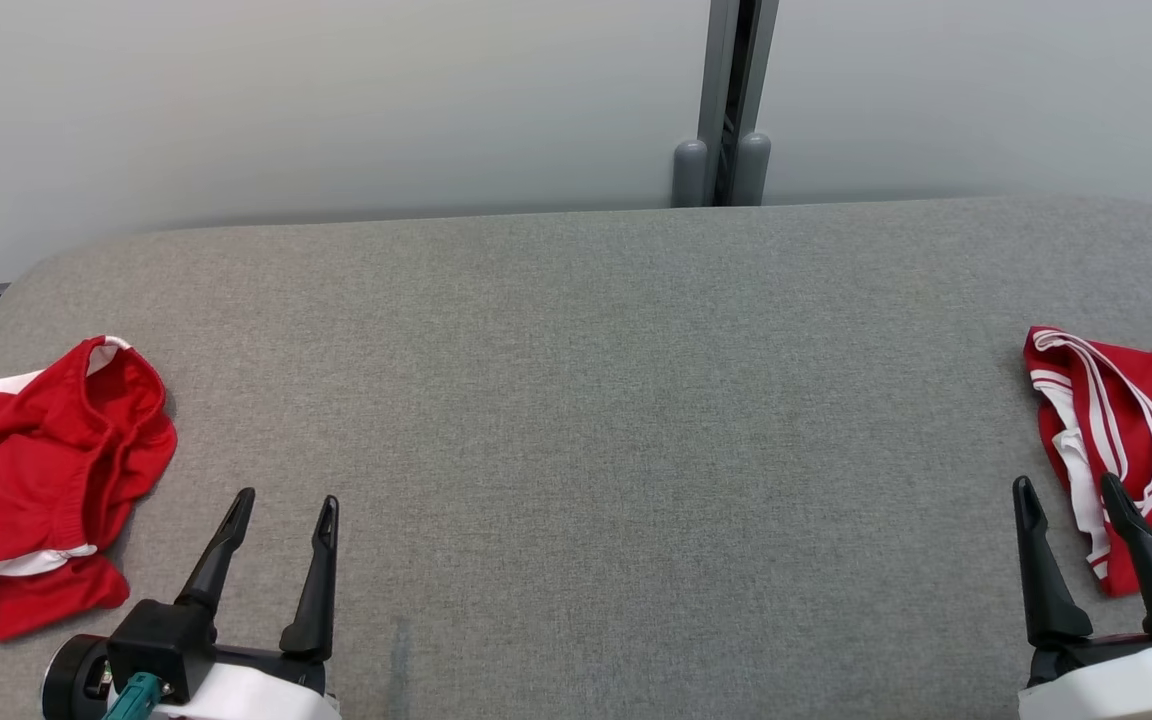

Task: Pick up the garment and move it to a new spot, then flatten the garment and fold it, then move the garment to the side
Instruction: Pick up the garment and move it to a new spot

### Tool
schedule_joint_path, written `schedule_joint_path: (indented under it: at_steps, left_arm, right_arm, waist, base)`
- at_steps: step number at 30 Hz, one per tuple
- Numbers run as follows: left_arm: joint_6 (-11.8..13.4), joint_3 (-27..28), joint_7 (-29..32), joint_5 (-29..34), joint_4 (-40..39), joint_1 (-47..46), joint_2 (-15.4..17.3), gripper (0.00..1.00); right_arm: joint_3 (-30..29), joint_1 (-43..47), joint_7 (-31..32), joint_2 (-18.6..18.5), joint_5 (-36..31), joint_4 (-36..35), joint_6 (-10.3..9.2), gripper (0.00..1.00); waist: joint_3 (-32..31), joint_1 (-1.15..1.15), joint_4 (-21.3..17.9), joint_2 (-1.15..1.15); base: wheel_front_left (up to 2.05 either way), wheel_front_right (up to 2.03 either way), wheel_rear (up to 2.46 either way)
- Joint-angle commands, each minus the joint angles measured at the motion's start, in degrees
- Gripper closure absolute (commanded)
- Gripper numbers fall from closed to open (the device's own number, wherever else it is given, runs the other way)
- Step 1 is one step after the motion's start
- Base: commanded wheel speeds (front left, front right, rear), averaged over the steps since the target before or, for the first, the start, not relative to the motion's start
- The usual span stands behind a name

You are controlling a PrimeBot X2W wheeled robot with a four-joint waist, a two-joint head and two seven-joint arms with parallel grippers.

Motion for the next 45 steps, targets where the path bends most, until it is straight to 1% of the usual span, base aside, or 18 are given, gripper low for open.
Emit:
schedule_joint_path:
  at_steps: [1, 9, 14, 17, 18, 25, 27, 29, 32, 36, 45]
  left_arm:
    - [0.08, 0.06, -0.37, -0.37, 0.28, -0.99, 0.19, 0.0]
    - [0.16, -0.11, -0.79, -0.67, 0.85, -1.47, 0.17, 0.0]
    - [0.14, -0.08, -1.11, -1.27, 1.35, -2.28, -0.42, 0.0]
    - [0.3, 0.03, -1.52, -1.4, 1.64, -3.19, -0.75, 0.0]
    - [0.53, 0.16, -1.63, -1.42, 1.98, -3.62, -1.0, 0.0]
    - [0.62, 1.19, -2.24, -1.76, 2.52, -5.33, -1.64, 0.0]
    - [1.4, 1.09, -2.43, -1.32, 2.14, -4.65, -2.65, 0.0]
    - [1.94, 1.45, -2.46, -0.96, 1.63, -4.15, -2.97, 0.0]
    - [2.03, 1.82, -2.55, -0.88, 1.14, -3.68, -3.36, 0.0]
    - [2.17, 2.57, -2.55, -0.78, 0.47, -3.16, -3.56, 0.0]
    - [1.87, 3.36, -2.57, 0.08, -0.77, -2.8, -4.18, 0.0]
  right_arm:
    - [-0.41, 0.34, 0.13, 0.01, -0.08, -0.34, -0.04, 0.0]
    - [-0.72, 0.35, 0.42, 0.05, -0.19, -0.65, -0.04, 0.0]
    - [-0.83, 0.58, 0.75, 0.05, -0.34, -1.11, -0.04, 0.0]
    - [-0.87, 0.17, 1.14, -0.51, -0.44, -1.73, -0.04, 0.0]
    - [-0.37, -0.12, 1.54, -0.81, -0.55, -2.15, -0.04, 0.0]
    - [0.92, -1.03, 2.78, -1.54, -0.6, -3.9, -0.04, 0.0]
    - [1.13, -1.19, 3.01, -1.56, -0.29, -3.94, -0.04, 0.0]
    - [1.52, -1.59, 2.98, -1.58, 0.01, -3.91, -0.04, 0.0]
    - [1.75, -1.75, 3.16, -1.51, 0.12, -3.86, -0.04, 0.0]
    - [2.18, -1.85, 3.32, -1.57, 0.45, -3.38, -0.04, 0.0]
    - [2.35, -1.52, 3.48, -1.34, 0.79, -3.29, -0.04, 0.0]
  waist:
    - [0.0, 0.0, 0.19, 0.0]
    - [0.12, 0.0, 0.55, 0.0]
    - [0.15, 0.0, 2.15, 0.0]
    - [0.33, 0.0, 4.45, 0.0]
    - [0.52, 0.0, 6.42, 0.0]
    - [1.46, 0.0, 14.93, 0.0]
    - [1.42, 0.0, 17.33, 0.0]
    - [1.35, 0.0, 19.36, 0.0]
    - [1.31, 0.0, 21.9, 0.0]
    - [1.04, 0.0, 23.65, 0.0]
    - [1.05, 0.0, 24.4, 0.0]
  base:
    - [0.0, 0.0, 0.0]
    - [0.0, 0.0, 0.0]
    - [0.0, 0.0, 0.0]
    - [0.0, 0.0, 0.0]
    - [0.0, 0.0, 0.0]
    - [0.0, 0.0, 0.0]
    - [0.0, 0.0, 0.0]
    - [0.0, 0.0, 0.0]
    - [0.0, 0.0, 0.0]
    - [0.0, 0.0, 0.0]
    - [0.0, 0.0, 0.0]
